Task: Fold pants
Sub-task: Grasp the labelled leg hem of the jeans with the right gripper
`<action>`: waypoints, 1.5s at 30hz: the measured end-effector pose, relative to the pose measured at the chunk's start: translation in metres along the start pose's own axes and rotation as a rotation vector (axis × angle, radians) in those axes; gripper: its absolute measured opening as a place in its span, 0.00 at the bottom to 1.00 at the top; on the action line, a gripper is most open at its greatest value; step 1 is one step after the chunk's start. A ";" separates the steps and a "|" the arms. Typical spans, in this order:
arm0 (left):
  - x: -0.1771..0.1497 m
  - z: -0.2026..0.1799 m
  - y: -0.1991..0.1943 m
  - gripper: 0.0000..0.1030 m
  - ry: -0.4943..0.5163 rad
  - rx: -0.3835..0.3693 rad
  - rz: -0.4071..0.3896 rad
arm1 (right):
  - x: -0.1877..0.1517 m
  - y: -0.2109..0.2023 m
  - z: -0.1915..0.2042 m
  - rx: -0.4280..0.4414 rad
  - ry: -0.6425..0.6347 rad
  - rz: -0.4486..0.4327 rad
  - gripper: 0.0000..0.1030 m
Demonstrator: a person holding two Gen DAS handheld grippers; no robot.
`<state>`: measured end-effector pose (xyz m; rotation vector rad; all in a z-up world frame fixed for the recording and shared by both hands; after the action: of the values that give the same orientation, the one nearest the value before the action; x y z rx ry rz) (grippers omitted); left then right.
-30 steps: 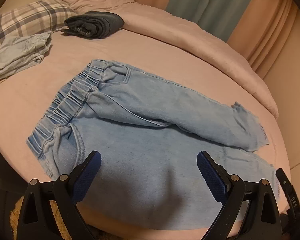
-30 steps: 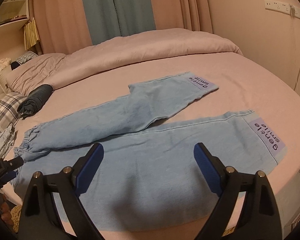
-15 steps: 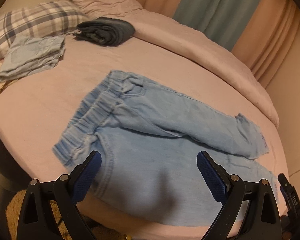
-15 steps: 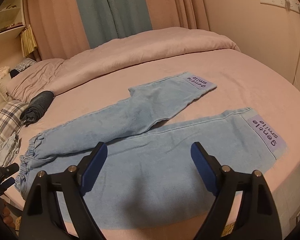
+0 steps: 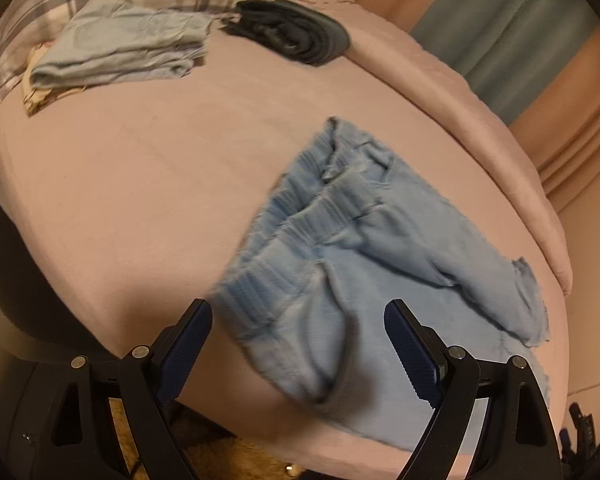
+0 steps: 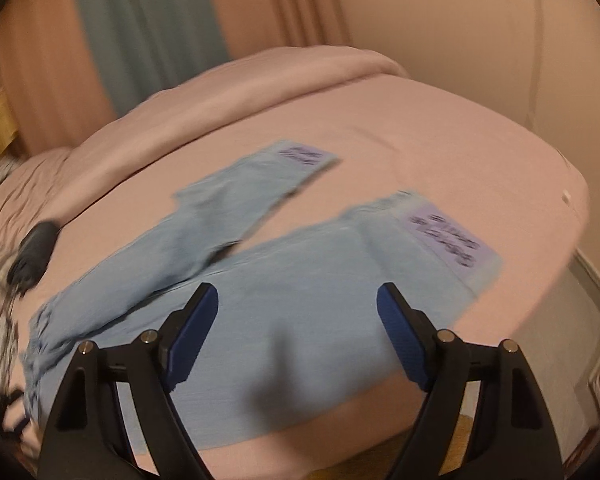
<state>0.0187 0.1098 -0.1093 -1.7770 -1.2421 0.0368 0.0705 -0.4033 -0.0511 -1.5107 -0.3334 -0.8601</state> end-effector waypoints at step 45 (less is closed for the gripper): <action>0.055 -0.003 -0.045 0.77 -0.046 -0.017 -0.059 | 0.070 0.012 -0.071 -0.104 0.102 0.075 0.81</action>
<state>0.0143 0.1514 -0.0516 -1.7622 -1.3308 0.0336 0.1035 -0.4928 -0.0176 -1.5587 -0.1583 -0.9026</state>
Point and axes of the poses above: each gripper's, at about its wrist camera, not at the fingertips, and y roughly the way its jaws point, z to its left, x to its top, the point moved 7 cm from there along y, roughly the way its jaws point, and after that the axes turned 13 degrees about -x, right-handed, at the moved point
